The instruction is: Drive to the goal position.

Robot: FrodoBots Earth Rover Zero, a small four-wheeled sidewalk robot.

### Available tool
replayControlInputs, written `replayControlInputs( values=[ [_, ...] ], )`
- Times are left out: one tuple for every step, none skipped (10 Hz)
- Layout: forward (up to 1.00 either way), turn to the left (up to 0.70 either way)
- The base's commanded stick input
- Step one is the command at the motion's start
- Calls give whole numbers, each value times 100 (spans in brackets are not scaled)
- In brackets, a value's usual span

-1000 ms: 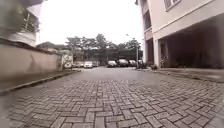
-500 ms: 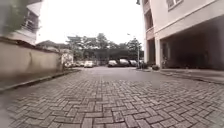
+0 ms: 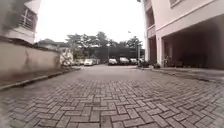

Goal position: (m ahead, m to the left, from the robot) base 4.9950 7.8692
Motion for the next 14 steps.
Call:
replayControlInputs(
  values=[
    [50, 0],
    [50, 0],
    [50, 0],
    [50, 0],
    [50, 0],
    [50, 0],
    [50, 0],
    [50, 0],
    [50, 0],
    [50, 0],
    [50, 0],
    [50, 0],
    [50, 0],
    [50, 0]
  ],
)
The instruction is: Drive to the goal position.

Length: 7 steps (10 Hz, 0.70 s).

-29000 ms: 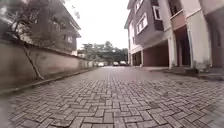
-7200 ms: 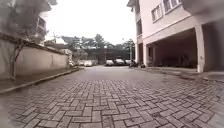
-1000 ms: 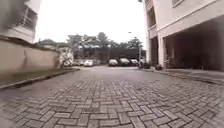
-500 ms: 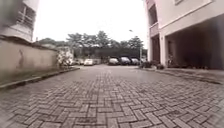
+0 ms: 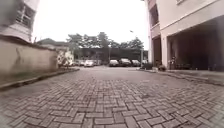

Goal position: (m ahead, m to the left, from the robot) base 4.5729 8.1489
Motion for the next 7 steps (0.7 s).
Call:
replayControlInputs(
  values=[
    [50, 0],
    [50, 0],
    [50, 0],
    [50, 0],
    [50, 0],
    [50, 0],
    [48, 0]
  ],
)
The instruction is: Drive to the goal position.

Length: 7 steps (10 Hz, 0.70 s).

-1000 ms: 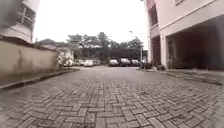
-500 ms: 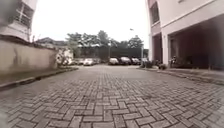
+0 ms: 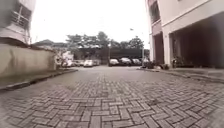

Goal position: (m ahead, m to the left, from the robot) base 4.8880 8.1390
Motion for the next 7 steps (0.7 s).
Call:
replayControlInputs(
  values=[
    [41, 0],
    [36, 0],
    [32, 0],
    [32, 0],
    [39, 0],
    [40, 0],
    [50, 0]
  ],
)
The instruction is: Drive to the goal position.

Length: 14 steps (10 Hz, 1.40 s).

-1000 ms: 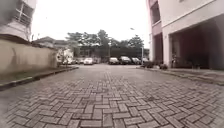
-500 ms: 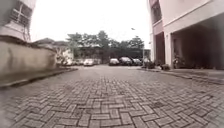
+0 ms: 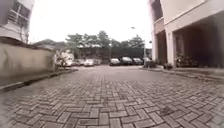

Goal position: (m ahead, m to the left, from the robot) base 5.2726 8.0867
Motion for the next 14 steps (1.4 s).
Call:
replayControlInputs(
  values=[
    [50, 0],
    [50, 0],
    [50, 0],
    [50, 0],
    [50, 0],
    [50, 0],
    [50, 0],
    [50, 0],
    [50, 0],
    [50, 0],
    [50, 0],
    [50, 0],
    [50, 0],
    [50, 0]
  ],
)
